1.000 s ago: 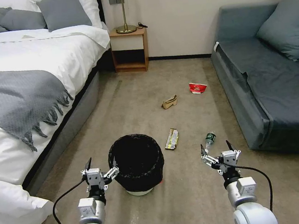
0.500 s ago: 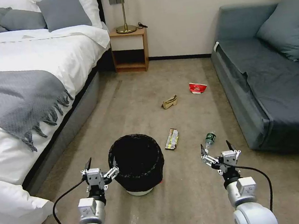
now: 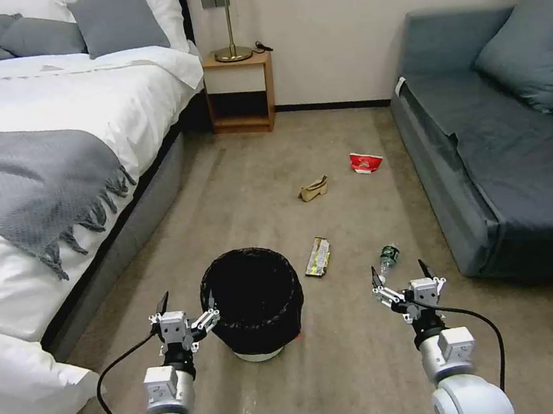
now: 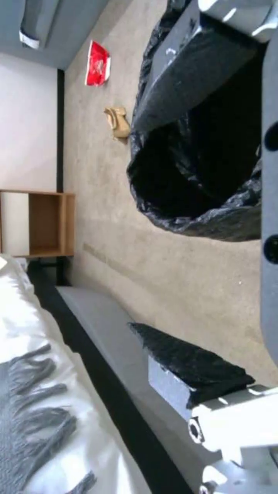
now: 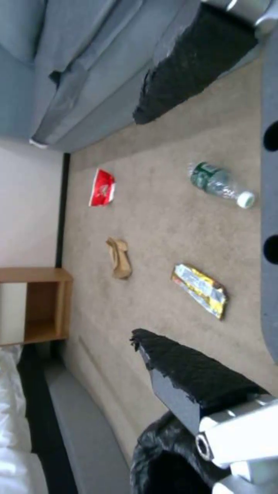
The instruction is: Pick up the trash bin, then pick up the garbage on the floor and place it into the trash bin.
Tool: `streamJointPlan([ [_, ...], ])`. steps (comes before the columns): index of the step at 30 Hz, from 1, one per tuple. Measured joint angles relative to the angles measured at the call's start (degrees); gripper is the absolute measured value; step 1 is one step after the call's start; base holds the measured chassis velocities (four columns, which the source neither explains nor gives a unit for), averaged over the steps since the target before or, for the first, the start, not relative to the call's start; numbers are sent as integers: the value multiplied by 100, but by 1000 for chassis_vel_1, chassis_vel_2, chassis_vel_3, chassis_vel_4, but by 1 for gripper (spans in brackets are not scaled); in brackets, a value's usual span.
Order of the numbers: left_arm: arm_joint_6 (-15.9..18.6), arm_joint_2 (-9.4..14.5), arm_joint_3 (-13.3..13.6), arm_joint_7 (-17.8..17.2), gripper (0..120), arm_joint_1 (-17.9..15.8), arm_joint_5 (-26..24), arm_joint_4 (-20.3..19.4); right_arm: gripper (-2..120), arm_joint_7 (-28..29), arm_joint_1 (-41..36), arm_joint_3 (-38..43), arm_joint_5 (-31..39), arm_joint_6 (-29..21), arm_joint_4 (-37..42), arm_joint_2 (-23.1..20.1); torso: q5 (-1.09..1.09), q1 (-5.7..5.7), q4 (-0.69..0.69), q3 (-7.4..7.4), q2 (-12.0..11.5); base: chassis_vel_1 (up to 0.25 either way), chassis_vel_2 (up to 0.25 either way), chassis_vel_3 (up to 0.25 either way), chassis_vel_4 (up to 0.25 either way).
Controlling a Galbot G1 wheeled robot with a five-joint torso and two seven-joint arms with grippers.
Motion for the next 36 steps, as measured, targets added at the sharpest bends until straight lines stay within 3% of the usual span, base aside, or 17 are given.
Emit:
streamJointPlan([
  [1, 24, 1, -3, -9, 100, 16, -11, -19, 100, 33, -144, 4, 65, -200, 246, 40, -5, 0, -4, 0, 0, 0, 0, 0, 0],
  [3, 142, 2, 2, -88, 100, 98, -88, -156, 100, 27, -169, 8, 37, -94, 277, 21, -11, 0, -7, 0, 0, 0, 0, 0, 0],
  [4, 309, 5, 2, -206, 100, 213, -196, -361, 100, 23, -152, 10, 33, -82, 265, 11, 2, 0, -3, 0, 0, 0, 0, 0, 0],
  [9, 785, 12, 16, -534, 100, 538, -502, -898, 100, 51, -315, 48, 136, -404, 597, 38, -5, 0, -3, 0, 0, 0, 0, 0, 0],
  [12, 1597, 24, 36, -1093, 100, 1101, -1030, -1844, 100, 161, -764, 133, 410, -1232, 1443, 137, -2, 0, -4, 0, 0, 0, 0, 0, 0],
  [13, 1597, 24, 36, -1093, 100, 1101, -1030, -1844, 100, 161, -764, 133, 410, -1232, 1443, 137, -2, 0, -4, 0, 0, 0, 0, 0, 0],
  [15, 1953, 99, -25, -1399, 100, 1334, -1323, -2195, 100, 237, -1046, 188, 577, -1740, 1980, 195, 1, 0, -3, -1, 1, 0, 0, 0, 0],
  [18, 1986, 185, -91, -1460, 100, 1317, -1381, -2104, 100, 221, -1300, 113, 641, -2044, 2213, 274, -8, -1, -5, -1, 1, 0, 0, 0, 0],
  [20, 1986, 214, -113, -1482, 100, 1278, -1384, -2052, 100, 202, -1352, 81, 642, -2093, 2212, 290, -1, 0, -5, 0, 1, 0, 0, 0, 0],
  [30, 2014, 380, -175, -1533, 100, 1005, -1394, -1746, 100, 134, -1261, 79, 670, -2046, 1955, 243, -4, 0, -3, 0, 1, 0, 0, 0, 0],
  [34, 2248, 531, -236, -1612, 100, 765, -1616, -1704, 100, 105, -1219, 83, 672, -1977, 1854, 188, -3, 0, -3, 0, 0, 0, 0, 0, 0],
  [36, 2526, 683, -271, -1695, 100, 602, -1937, -1738, 100, 57, -1181, 80, 672, -1958, 1832, 163, -3, 0, -4, 0, 0, 0, 0, 0, 0],
])
